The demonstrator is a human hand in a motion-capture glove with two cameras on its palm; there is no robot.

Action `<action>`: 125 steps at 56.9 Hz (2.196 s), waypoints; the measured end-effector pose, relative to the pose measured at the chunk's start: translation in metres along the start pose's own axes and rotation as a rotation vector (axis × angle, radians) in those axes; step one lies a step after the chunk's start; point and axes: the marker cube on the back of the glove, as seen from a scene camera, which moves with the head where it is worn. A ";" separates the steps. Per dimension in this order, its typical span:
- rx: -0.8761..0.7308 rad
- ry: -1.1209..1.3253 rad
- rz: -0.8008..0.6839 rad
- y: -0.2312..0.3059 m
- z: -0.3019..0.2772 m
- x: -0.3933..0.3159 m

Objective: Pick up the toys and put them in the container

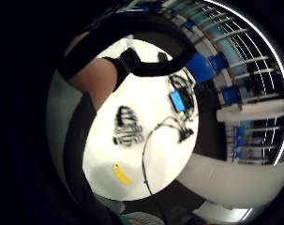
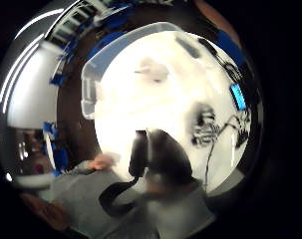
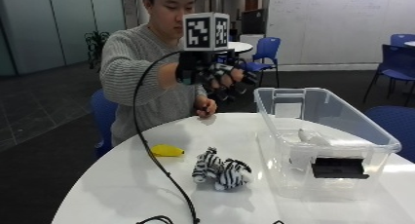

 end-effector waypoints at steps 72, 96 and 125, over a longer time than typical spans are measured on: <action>-0.061 -0.071 0.296 -0.006 0.233 0.009; 0.223 -0.192 0.172 -0.026 0.008 0.040; 0.110 -0.260 -0.061 -0.141 -0.015 -0.161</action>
